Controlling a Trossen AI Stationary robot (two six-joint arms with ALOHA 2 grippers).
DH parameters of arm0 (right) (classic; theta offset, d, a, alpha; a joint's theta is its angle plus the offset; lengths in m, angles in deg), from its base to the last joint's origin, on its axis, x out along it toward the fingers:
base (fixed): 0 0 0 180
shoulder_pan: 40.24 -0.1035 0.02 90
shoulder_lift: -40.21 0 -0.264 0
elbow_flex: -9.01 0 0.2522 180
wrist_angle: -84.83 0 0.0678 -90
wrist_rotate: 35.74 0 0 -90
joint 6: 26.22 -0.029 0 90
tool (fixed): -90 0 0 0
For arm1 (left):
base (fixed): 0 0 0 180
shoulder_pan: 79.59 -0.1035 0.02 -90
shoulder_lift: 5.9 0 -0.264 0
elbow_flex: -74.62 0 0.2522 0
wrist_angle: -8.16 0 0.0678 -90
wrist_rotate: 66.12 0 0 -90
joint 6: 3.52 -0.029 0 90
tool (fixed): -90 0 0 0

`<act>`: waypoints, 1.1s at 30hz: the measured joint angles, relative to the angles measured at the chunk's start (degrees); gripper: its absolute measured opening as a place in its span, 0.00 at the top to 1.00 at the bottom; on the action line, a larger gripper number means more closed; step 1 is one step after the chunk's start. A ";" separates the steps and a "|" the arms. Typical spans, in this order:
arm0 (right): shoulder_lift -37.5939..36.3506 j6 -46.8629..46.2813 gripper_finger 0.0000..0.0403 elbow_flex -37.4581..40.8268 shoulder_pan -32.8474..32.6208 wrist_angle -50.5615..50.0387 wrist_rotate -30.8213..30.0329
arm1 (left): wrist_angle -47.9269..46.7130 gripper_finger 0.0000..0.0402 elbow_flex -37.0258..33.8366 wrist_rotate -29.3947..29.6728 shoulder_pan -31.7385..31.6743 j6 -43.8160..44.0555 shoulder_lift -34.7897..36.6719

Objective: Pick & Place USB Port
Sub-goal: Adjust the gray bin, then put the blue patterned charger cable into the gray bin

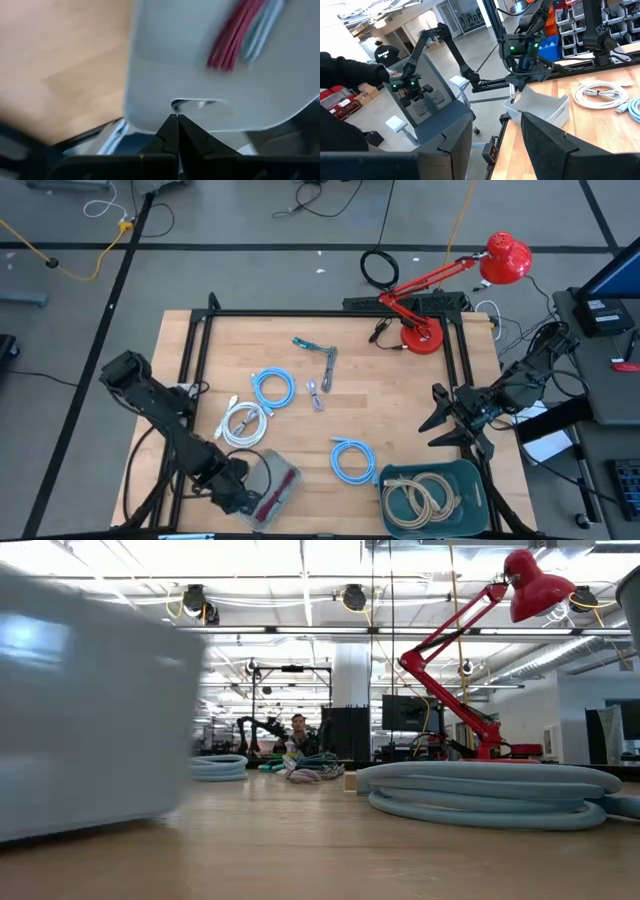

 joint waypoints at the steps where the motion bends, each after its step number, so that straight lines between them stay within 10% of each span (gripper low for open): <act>1: 0.00 0.04 0.59 0.00 0.00 0.00 -0.04 | -1.38 1.00 0.00 -1.11 0.51 0.07 0.00; 13: 0.11 0.99 0.59 0.00 1.19 0.02 -0.08 | -11.58 1.00 0.00 -2.96 1.30 2.70 -0.04; 18: 0.21 0.89 0.59 0.00 1.66 0.02 -0.08 | -9.86 1.00 0.05 6.96 0.13 2.09 1.94; 33: 2.44 0.43 0.59 0.00 1.68 0.43 -0.07 | -6.41 1.00 0.07 18.75 -25.92 -24.36 5.31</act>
